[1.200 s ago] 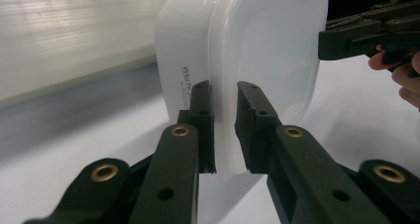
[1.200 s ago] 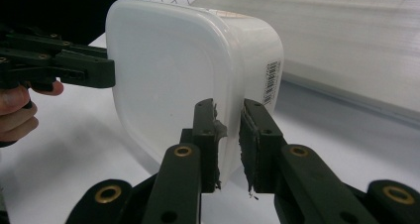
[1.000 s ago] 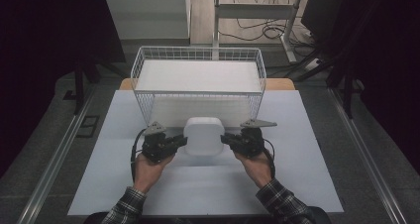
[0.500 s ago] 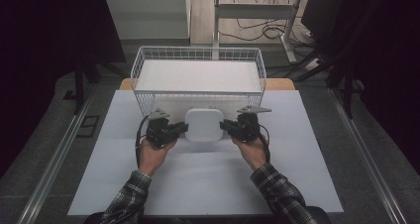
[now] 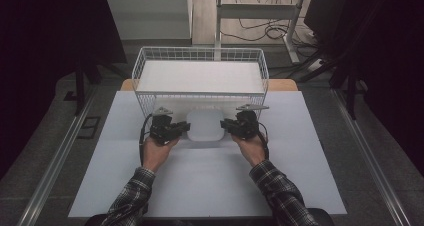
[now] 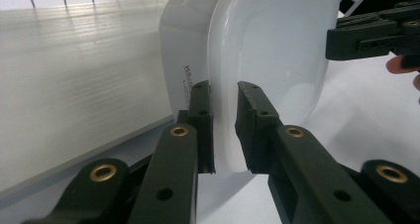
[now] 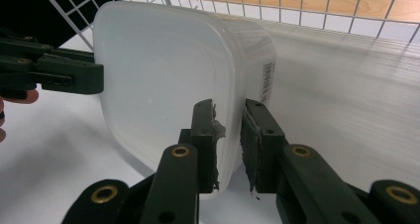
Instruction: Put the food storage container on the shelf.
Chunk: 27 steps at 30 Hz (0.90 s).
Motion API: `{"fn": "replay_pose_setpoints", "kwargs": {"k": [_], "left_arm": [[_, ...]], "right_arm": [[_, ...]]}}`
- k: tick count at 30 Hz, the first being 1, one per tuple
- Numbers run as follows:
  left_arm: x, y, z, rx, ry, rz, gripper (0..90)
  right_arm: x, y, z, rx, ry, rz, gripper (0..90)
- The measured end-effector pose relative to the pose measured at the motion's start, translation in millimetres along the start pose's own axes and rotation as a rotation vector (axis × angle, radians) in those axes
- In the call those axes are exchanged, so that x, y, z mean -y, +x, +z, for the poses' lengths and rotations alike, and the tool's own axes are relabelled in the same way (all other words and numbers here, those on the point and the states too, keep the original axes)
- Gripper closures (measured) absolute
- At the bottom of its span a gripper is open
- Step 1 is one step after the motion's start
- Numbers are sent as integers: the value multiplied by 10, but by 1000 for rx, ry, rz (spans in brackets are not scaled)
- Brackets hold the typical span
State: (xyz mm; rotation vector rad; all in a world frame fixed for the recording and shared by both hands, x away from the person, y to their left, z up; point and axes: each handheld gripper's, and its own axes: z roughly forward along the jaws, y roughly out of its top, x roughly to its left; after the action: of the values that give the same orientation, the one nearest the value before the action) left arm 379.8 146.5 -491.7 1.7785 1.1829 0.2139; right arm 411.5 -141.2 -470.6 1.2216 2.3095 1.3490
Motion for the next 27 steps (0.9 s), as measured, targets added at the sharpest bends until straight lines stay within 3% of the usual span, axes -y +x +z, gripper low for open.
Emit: {"fn": "replay_pose_setpoints", "kwargs": {"k": [2,5,12,18,20,21,25,27], "left_arm": [[-5,49,9,25,-11,-21,775],[-17,60,20,26,-21,-21,762],[-68,62,107,-4,-55,7,690],[-80,42,145,-63,-96,65,656],[-83,29,185,-78,-97,78,649],[-87,27,193,-88,-104,79,645],[-120,7,210,-144,-113,117,593],[-122,4,199,-140,-115,119,557]], "right_arm": [[-16,-12,15,-8,-6,11,754],[-35,-22,30,-9,-11,14,745],[-66,-40,119,28,-32,9,675],[-77,-59,171,37,-40,24,617],[-80,-52,187,65,-56,7,646],[-85,-27,211,107,-66,-34,649],[-96,-7,225,126,-78,-56,673],[-99,-1,213,128,-80,-61,685]]}}
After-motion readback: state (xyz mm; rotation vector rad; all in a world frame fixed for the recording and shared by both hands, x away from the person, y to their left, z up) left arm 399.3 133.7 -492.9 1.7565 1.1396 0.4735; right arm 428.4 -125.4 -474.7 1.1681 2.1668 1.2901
